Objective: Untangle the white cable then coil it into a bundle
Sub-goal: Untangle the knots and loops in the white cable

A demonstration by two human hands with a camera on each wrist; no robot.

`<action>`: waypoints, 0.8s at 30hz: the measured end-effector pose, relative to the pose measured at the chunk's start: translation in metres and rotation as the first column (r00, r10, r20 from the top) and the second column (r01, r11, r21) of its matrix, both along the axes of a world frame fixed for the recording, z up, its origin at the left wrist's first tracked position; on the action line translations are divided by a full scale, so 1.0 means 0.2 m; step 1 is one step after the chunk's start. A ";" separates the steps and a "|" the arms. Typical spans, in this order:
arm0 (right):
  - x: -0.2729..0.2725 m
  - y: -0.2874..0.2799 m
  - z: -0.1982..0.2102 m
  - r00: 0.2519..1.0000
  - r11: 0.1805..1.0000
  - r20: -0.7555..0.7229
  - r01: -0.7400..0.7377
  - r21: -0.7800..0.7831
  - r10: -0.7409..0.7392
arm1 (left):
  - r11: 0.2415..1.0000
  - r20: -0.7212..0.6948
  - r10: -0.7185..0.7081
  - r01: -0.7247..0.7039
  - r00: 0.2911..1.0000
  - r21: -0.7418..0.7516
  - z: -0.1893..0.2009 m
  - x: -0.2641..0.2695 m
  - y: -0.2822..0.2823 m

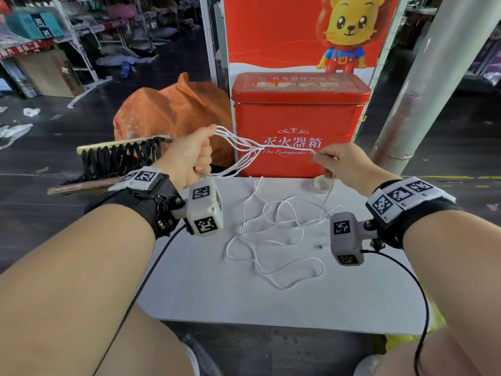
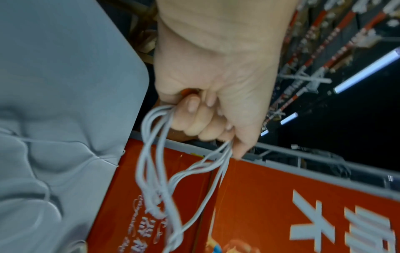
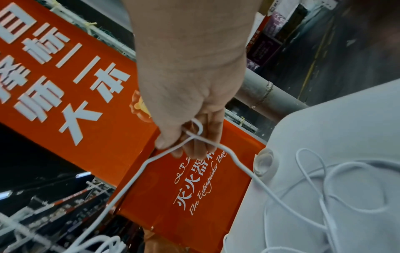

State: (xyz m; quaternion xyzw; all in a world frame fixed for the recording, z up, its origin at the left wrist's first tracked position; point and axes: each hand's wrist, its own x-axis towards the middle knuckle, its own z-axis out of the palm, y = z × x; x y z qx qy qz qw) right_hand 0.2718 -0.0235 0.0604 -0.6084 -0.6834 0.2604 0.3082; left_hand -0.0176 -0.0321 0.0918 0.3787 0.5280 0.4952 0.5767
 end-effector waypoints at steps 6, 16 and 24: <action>0.03 0.04 0.01 0.967 0.942 -0.036 0.255 0.219 -0.253 | 0.976 -0.025 -0.213 0.212 0.977 -0.052 0.03 -0.04 0.02; -0.04 0.04 0.02 0.985 0.982 -0.142 0.122 0.146 -0.101 | 0.992 0.183 0.121 -0.126 0.976 0.013 -0.03 0.04 0.04; 0.04 0.05 0.03 0.925 0.923 -0.195 0.357 0.145 -0.327 | 0.944 0.256 0.302 -0.326 0.918 0.057 -0.02 -0.01 0.05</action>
